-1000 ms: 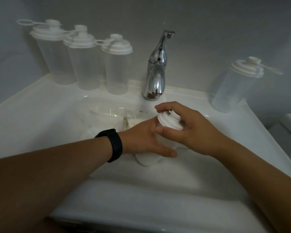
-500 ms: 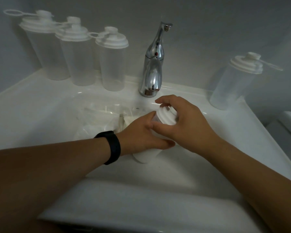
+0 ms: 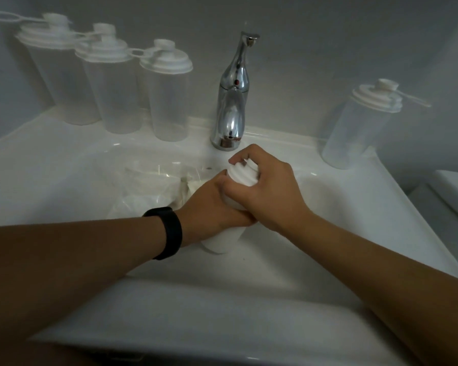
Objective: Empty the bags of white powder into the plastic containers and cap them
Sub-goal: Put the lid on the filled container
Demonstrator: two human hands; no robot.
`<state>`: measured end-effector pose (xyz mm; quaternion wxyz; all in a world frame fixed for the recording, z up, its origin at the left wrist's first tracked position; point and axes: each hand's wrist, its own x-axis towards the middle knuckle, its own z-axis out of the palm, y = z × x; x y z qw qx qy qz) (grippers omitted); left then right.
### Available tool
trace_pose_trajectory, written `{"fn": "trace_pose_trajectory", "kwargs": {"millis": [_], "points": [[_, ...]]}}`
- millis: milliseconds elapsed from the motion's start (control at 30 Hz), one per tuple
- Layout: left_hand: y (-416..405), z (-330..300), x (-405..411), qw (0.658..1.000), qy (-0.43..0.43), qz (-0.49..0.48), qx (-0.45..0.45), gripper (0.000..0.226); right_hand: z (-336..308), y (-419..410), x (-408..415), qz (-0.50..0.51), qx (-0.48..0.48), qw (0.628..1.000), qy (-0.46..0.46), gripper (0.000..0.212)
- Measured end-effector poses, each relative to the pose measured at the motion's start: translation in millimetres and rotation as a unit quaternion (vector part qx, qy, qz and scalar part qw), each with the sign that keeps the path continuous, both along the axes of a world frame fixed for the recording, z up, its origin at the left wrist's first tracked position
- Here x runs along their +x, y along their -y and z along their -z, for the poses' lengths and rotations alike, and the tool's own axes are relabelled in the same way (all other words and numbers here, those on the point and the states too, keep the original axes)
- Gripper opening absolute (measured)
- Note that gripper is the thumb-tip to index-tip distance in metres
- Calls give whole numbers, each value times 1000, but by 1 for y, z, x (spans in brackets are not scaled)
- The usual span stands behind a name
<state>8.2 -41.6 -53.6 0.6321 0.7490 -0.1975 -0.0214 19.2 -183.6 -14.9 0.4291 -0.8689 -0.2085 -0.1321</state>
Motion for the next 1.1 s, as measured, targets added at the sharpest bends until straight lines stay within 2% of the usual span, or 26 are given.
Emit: {"fn": "trace_pose_trajectory", "kwargs": {"millis": [233, 333, 433, 500, 600, 667, 733, 867, 1033, 1100], "points": [[-9, -8, -3, 999, 1, 14, 45, 46, -7, 1, 1, -76, -51, 996, -13, 29], [-13, -10, -6, 998, -6, 19, 54, 46, -2, -1, -2, -82, -49, 995, 14, 31], [-7, -16, -6, 997, 4, 22, 80, 45, 3, 7, -3, -80, -10, 997, 11, 33], [-1, -19, -4, 994, 8, 27, 109, 47, 2, 15, -6, -88, 28, 995, -23, 35], [-5, -17, -1, 989, -46, 27, 136, 67, -7, 23, -3, -104, 86, 986, -95, 29], [-8, -11, 1, 981, -54, 23, 183, 89, -14, 29, 6, -97, 61, 987, -117, 25], [-9, -5, 2, 977, -53, 15, 208, 101, -17, 35, 15, -89, 13, 986, -139, 22], [0, -1, 1, 973, -42, -8, 227, 101, -15, 43, 15, -65, -1, 985, -158, 24], [6, 0, -4, 971, 23, -84, 222, 88, -17, 43, 19, -13, -52, 987, -154, 32], [6, 0, -5, 972, 17, -70, 223, 87, -18, 45, 19, -17, -88, 985, -145, 32]]}}
